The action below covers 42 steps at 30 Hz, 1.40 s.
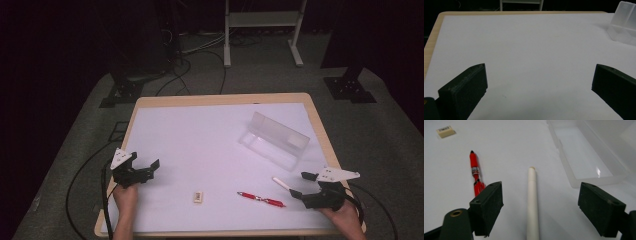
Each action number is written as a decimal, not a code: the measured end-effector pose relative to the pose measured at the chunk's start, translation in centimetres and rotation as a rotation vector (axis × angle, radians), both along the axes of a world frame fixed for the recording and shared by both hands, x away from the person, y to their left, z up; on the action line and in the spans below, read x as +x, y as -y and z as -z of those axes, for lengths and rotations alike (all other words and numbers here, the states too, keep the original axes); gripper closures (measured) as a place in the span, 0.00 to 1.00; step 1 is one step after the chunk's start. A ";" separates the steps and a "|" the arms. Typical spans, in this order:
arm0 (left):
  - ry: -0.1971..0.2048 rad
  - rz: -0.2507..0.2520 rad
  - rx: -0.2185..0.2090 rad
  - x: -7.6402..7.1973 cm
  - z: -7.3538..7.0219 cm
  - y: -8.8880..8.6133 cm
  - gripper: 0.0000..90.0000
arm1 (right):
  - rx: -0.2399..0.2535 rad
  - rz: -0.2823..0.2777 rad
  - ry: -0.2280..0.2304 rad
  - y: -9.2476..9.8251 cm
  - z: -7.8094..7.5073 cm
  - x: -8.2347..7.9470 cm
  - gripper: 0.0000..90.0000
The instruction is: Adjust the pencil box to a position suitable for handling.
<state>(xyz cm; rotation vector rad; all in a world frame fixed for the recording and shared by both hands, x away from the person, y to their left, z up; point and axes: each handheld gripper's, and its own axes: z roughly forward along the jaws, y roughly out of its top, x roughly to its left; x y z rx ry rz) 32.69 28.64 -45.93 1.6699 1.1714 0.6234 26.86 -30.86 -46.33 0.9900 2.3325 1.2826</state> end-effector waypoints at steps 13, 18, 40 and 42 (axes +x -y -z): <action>-0.002 0.010 0.016 -0.1 0.0 0.3 0.00 | -0.005 -0.043 0.008 -1.0 -2.0 1.6 0.21; -0.002 0.011 0.017 -0.1 0.0 0.3 0.00 | -0.009 -0.056 0.009 -2.0 -3.1 2.6 0.21; -0.003 0.009 0.008 0.0 0.0 0.2 0.00 | -0.135 -0.117 -0.033 -5.0 -6.5 7.2 0.22; -0.003 0.008 0.006 0.0 0.1 0.2 0.00 | -0.150 -0.128 -0.034 -5.4 -6.7 7.8 0.22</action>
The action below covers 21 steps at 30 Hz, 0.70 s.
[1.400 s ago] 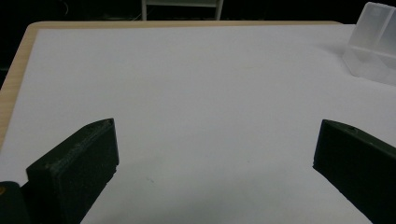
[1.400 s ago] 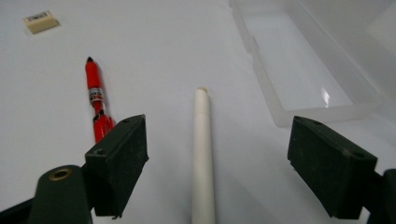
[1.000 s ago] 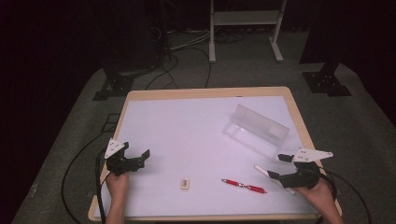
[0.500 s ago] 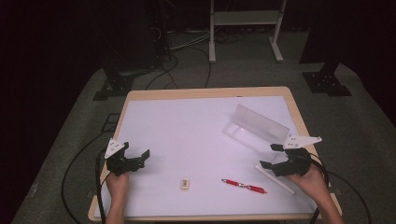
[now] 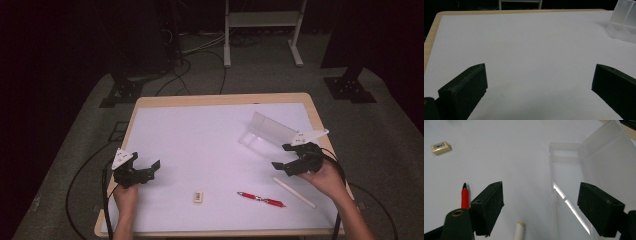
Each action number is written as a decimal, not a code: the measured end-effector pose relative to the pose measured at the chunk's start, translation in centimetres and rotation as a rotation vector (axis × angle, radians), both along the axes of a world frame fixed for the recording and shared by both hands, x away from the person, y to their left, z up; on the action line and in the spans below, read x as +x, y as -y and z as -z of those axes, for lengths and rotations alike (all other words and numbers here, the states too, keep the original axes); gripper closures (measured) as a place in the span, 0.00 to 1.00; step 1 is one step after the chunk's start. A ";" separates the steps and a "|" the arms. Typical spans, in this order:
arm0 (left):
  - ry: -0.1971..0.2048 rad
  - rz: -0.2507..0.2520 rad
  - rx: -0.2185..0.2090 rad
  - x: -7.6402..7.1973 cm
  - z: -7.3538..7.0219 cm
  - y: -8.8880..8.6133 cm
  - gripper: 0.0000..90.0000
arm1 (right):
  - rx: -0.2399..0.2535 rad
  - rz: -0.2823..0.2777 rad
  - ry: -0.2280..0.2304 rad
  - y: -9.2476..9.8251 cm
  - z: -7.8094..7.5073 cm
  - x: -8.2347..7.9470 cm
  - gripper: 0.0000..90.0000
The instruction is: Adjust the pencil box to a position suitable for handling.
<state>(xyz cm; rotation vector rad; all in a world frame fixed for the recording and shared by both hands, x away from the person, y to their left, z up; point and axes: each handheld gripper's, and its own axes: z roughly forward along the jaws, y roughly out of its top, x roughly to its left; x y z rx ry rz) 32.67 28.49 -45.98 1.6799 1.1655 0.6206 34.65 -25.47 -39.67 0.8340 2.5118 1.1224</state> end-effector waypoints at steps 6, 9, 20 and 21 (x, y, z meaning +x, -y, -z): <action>-0.001 0.001 0.000 0.0 0.0 0.0 0.00 | -0.032 -0.006 -0.015 -0.9 -0.2 1.7 0.24; 0.000 0.001 -0.001 0.0 0.0 0.0 0.00 | -0.036 -0.003 -0.030 -1.1 -0.2 2.2 0.25; -0.001 -0.001 -0.003 0.0 0.0 0.0 0.00 | -0.097 -0.003 -0.099 -1.9 1.3 4.5 0.35; -0.001 -0.001 -0.002 0.0 0.0 0.0 0.00 | -0.100 0.001 -0.109 -1.9 1.3 4.6 0.35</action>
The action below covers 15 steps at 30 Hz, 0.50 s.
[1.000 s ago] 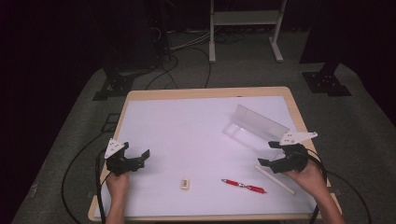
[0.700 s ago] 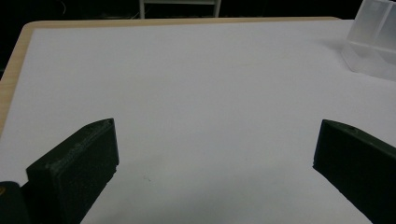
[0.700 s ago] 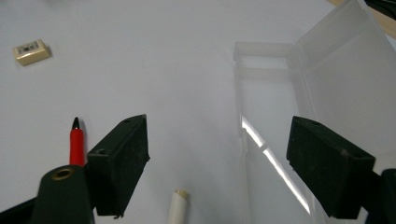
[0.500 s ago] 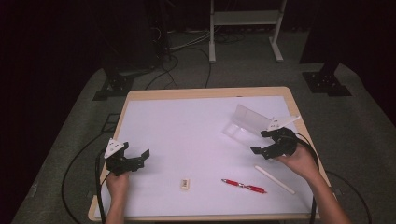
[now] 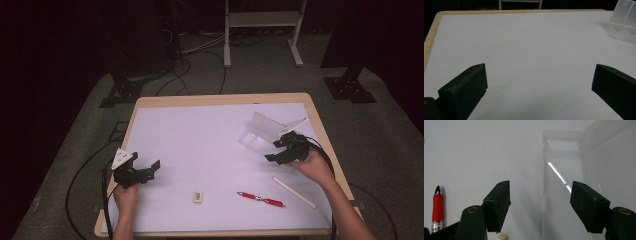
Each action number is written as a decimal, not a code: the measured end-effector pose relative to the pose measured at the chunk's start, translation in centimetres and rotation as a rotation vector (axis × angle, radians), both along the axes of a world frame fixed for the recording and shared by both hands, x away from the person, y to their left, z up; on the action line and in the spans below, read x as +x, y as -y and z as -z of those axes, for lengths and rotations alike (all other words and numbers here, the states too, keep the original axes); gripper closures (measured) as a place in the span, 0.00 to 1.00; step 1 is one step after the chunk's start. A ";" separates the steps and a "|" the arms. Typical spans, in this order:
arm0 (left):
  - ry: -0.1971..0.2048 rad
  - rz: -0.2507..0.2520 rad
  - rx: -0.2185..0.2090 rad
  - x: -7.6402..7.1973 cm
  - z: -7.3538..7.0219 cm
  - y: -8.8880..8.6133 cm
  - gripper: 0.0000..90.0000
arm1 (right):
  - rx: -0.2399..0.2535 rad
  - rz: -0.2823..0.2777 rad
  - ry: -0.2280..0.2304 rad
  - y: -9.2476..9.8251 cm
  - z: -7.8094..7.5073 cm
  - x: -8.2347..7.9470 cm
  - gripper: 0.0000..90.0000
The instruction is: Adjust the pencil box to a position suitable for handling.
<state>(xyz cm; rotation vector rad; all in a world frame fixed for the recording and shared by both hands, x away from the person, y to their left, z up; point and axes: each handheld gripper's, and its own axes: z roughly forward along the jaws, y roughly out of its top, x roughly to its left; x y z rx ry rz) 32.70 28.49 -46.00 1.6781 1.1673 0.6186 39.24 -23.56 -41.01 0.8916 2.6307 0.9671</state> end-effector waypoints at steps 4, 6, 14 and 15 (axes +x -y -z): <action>0.000 0.001 0.003 0.0 0.0 0.0 0.00 | -0.013 0.002 -0.017 -0.1 0.5 0.5 0.39; 0.000 0.001 0.004 0.0 0.0 0.0 0.00 | -0.021 0.001 -0.025 -0.2 0.7 0.8 0.43; -0.002 0.003 0.009 0.0 0.0 0.0 0.00 | -0.063 -0.003 -0.061 -0.7 1.5 1.5 0.53; -0.001 0.003 0.008 0.0 0.0 0.0 0.00 | -0.075 -0.002 -0.067 -0.9 1.6 1.6 0.55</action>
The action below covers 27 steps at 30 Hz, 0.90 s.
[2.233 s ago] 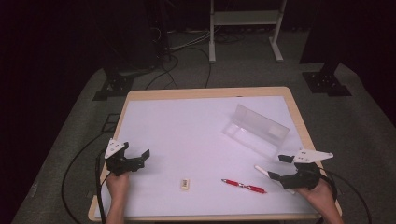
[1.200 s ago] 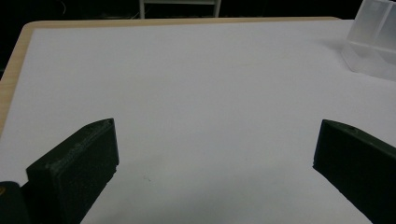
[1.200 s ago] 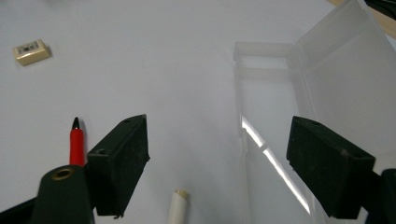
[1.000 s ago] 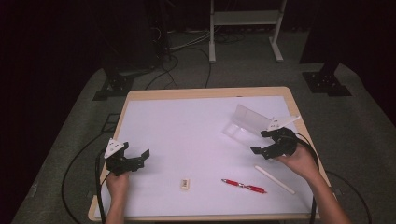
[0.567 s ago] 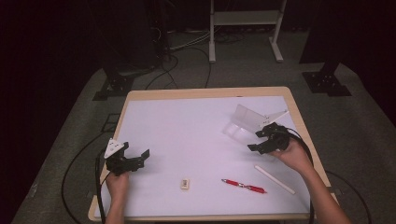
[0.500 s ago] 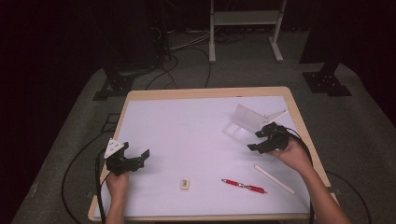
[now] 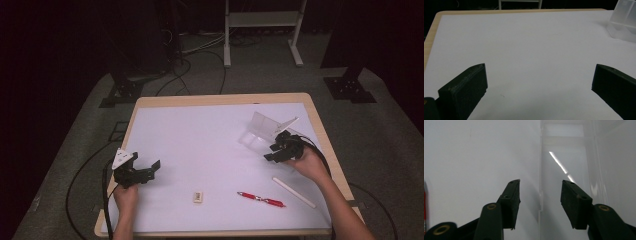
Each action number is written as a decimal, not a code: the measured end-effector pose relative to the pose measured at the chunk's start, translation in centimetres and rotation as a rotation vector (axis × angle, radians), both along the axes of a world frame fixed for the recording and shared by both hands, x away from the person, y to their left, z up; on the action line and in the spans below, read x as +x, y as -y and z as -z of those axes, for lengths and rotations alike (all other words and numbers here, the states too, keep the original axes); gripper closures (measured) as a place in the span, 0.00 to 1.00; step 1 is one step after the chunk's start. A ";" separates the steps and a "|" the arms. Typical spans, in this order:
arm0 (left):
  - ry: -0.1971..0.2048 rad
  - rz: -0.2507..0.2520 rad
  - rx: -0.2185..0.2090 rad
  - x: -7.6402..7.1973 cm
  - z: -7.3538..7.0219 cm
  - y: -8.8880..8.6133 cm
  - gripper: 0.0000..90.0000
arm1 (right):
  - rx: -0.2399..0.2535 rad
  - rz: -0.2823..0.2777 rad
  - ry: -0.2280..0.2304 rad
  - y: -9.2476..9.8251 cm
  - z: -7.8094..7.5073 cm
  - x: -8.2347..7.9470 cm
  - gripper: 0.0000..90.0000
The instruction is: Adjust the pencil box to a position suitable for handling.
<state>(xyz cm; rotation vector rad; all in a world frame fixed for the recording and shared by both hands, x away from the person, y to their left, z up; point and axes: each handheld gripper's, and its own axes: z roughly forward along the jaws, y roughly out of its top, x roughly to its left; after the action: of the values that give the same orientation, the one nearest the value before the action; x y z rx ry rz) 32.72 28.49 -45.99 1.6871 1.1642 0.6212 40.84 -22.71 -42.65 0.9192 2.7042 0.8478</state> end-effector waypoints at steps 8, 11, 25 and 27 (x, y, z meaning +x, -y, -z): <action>-0.001 0.000 -0.001 0.0 0.0 0.0 0.00 | -0.057 -0.002 -0.026 -0.6 0.8 0.6 0.67; -0.001 0.000 -0.003 0.0 0.0 0.0 0.00 | -0.073 -0.003 -0.031 -0.7 1.0 0.7 0.70; -0.001 0.001 -0.003 0.0 0.0 0.0 0.00 | -0.112 -0.002 -0.052 -1.0 1.7 1.0 0.80; -0.002 0.001 -0.002 0.0 0.0 0.0 0.00 | -0.112 0.001 -0.055 -1.0 1.7 1.0 0.83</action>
<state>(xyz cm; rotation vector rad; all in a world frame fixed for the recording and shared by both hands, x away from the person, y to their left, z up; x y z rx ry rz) 32.72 28.53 -45.99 1.6863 1.1652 0.6177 41.85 -21.68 -44.38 0.9332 2.7648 0.6728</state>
